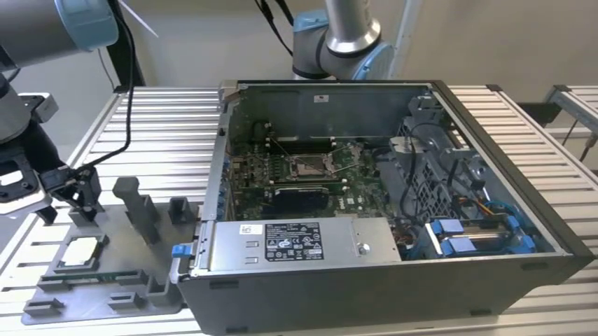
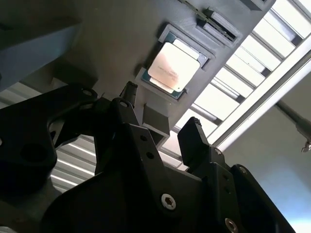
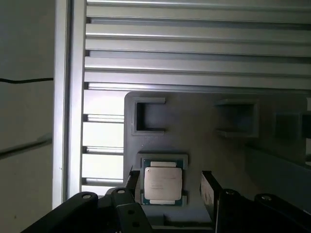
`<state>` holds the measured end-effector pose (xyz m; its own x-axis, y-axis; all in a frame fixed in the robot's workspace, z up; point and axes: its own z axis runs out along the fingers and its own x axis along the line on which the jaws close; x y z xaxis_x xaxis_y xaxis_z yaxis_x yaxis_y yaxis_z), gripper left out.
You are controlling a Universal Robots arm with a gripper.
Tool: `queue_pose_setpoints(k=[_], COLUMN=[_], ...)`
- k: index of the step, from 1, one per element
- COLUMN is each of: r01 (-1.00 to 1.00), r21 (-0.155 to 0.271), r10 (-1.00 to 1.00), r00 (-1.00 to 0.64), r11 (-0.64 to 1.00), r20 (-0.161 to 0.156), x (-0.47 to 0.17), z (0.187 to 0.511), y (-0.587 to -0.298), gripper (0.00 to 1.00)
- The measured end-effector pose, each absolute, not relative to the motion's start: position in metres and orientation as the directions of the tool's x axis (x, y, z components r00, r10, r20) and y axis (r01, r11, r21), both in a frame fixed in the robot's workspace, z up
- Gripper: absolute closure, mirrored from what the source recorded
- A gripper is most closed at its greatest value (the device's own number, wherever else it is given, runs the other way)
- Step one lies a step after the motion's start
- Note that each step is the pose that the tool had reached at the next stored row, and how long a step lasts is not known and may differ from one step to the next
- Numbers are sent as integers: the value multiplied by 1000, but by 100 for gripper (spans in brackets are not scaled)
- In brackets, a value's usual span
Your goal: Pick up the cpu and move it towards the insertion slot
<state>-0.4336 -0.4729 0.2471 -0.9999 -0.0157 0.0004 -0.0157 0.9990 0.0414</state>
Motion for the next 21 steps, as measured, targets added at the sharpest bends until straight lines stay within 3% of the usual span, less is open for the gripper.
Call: queue_pose_setpoints(k=[21], r01=[-16], r21=[42], r10=[-16], r00=[-1000], r11=[999], r20=[0], x=[-435], z=[230], y=[-480], gripper=[100])
